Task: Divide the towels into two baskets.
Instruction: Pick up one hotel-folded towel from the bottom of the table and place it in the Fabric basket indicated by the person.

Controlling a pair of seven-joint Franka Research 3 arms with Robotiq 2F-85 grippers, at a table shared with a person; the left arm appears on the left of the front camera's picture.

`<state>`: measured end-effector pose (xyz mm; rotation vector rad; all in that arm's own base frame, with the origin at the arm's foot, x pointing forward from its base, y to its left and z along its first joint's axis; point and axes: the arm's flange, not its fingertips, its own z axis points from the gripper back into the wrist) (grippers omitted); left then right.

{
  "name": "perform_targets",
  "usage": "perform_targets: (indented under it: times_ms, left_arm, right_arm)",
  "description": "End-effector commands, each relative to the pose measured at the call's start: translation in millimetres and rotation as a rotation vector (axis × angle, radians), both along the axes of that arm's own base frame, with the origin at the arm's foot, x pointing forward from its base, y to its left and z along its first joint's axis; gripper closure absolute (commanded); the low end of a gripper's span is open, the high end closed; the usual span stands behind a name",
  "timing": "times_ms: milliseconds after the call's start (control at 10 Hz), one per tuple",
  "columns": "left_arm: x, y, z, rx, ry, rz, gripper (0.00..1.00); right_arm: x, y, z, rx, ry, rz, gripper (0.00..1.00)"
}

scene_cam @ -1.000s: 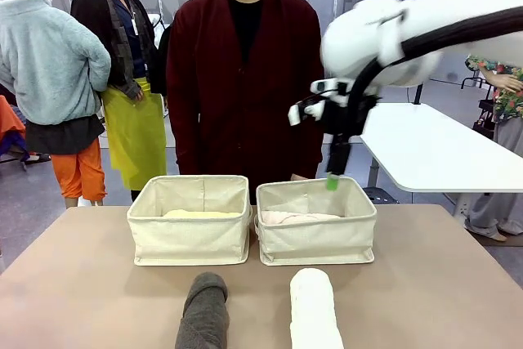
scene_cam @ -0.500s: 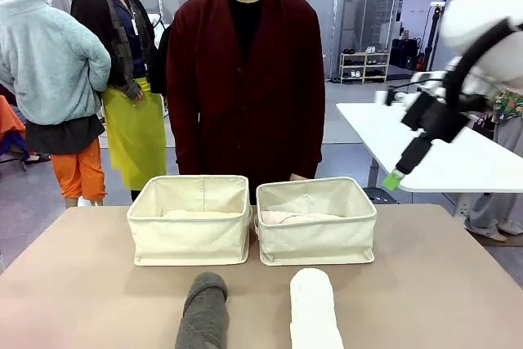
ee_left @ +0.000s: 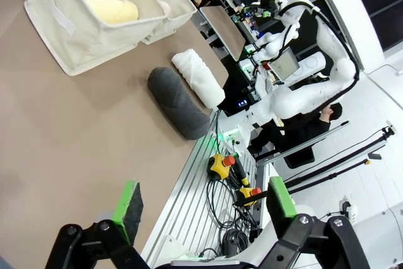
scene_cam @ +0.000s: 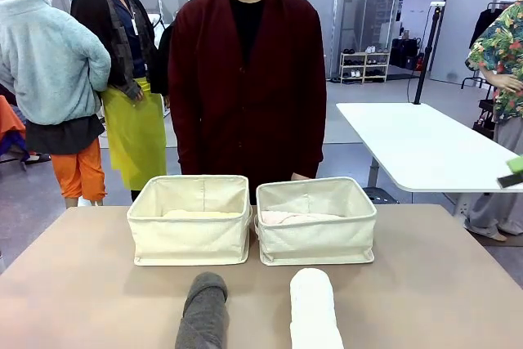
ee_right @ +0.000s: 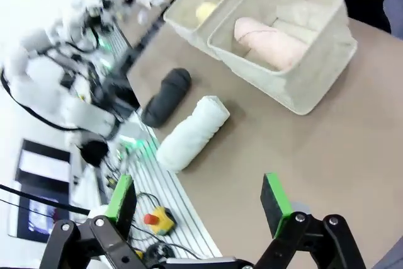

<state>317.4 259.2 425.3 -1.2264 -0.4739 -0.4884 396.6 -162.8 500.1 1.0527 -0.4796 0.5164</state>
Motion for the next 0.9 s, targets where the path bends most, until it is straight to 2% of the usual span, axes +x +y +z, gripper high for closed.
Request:
perform_targets:
  times_ms: [0,100,300,800]
  left_arm:
    - [-8.0,-1.3,1.8,-0.002,-0.006,-0.005,0.00]
    - [-8.0,-1.3,1.8,-0.002,-0.006,-0.005,0.00]
    - [-8.0,-1.3,1.8,-0.002,-0.006,-0.005,0.00]
    - [-8.0,-1.3,1.8,-0.002,-0.006,-0.005,0.00]
  right_arm:
    - [14.6,-21.5,-36.3,0.128,0.072,-0.040,0.00]
    - [12.6,-30.3,-57.9,0.159,0.110,-0.059,0.00]
    - [9.8,-42.4,-80.3,0.176,0.175,-0.104,0.00]
    - [5.5,-43.8,-88.9,0.163,0.178,-0.090,0.00]
